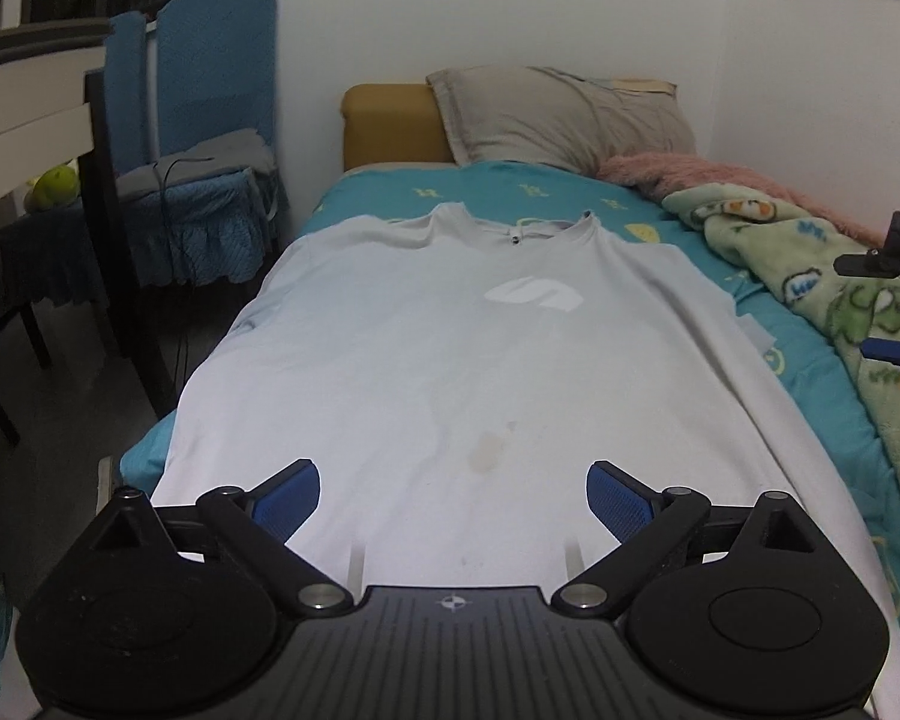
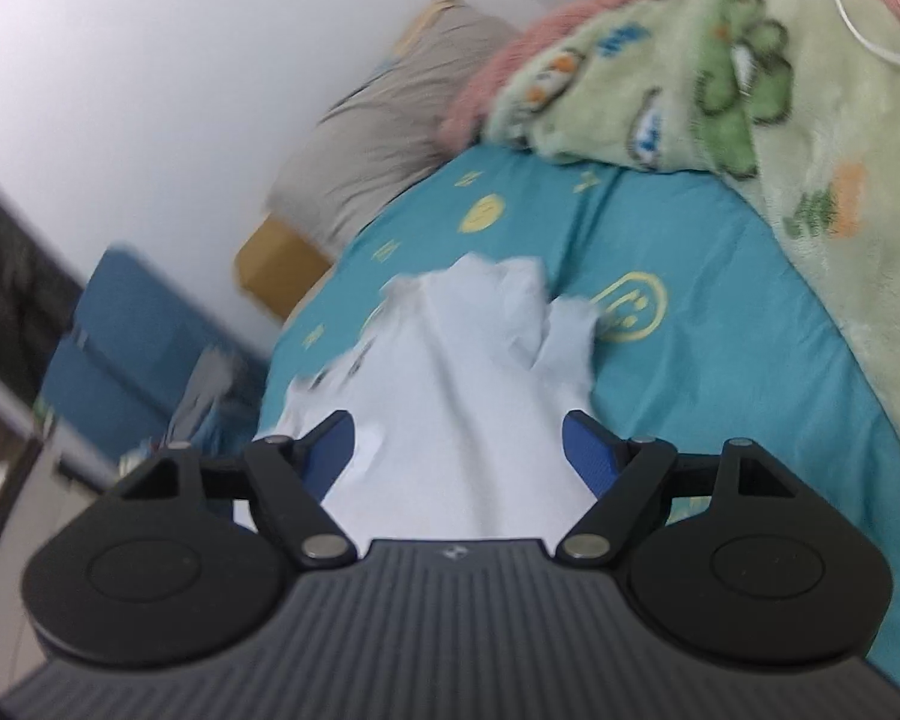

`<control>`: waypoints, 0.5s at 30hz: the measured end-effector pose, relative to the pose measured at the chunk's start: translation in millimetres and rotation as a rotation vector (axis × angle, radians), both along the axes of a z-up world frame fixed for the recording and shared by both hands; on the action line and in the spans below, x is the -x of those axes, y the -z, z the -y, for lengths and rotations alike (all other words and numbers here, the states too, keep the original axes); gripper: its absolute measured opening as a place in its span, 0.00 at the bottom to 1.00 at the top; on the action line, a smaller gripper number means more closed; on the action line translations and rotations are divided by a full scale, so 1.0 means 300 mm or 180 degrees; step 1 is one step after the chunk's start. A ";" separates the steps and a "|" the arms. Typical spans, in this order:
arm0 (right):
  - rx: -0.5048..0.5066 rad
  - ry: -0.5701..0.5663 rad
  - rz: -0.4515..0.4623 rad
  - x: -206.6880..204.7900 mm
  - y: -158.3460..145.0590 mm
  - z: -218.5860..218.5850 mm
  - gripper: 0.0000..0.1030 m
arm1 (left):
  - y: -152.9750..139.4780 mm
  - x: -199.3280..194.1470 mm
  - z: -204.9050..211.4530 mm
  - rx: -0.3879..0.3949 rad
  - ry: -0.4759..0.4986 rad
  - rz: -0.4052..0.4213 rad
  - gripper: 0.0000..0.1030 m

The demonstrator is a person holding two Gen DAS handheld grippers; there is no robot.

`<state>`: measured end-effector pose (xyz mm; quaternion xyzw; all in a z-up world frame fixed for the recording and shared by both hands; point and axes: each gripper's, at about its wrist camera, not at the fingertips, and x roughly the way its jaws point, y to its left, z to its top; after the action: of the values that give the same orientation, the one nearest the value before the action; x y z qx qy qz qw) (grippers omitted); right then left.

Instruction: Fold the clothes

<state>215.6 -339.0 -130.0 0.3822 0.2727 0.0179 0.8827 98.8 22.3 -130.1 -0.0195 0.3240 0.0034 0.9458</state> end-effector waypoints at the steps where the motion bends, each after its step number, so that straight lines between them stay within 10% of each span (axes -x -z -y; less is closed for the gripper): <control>1: -0.0088 0.0046 -0.0006 -0.031 0.026 0.033 0.69 | 0.002 -0.002 -0.018 0.0041 -0.0042 -0.0016 0.95; 8: -0.0784 0.0476 -0.0143 -0.186 0.247 0.251 0.63 | 0.023 -0.066 -0.113 0.0313 -0.0389 -0.0206 0.95; 15: -0.0768 0.0268 -0.0218 -0.399 0.369 0.209 0.63 | 0.089 -0.131 -0.140 0.0835 -0.0432 -0.0452 0.95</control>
<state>335.2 -401.7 -240.6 0.4971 0.2823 0.0005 0.8205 138.2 64.3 -156.8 -0.1643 0.3857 0.0262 0.9075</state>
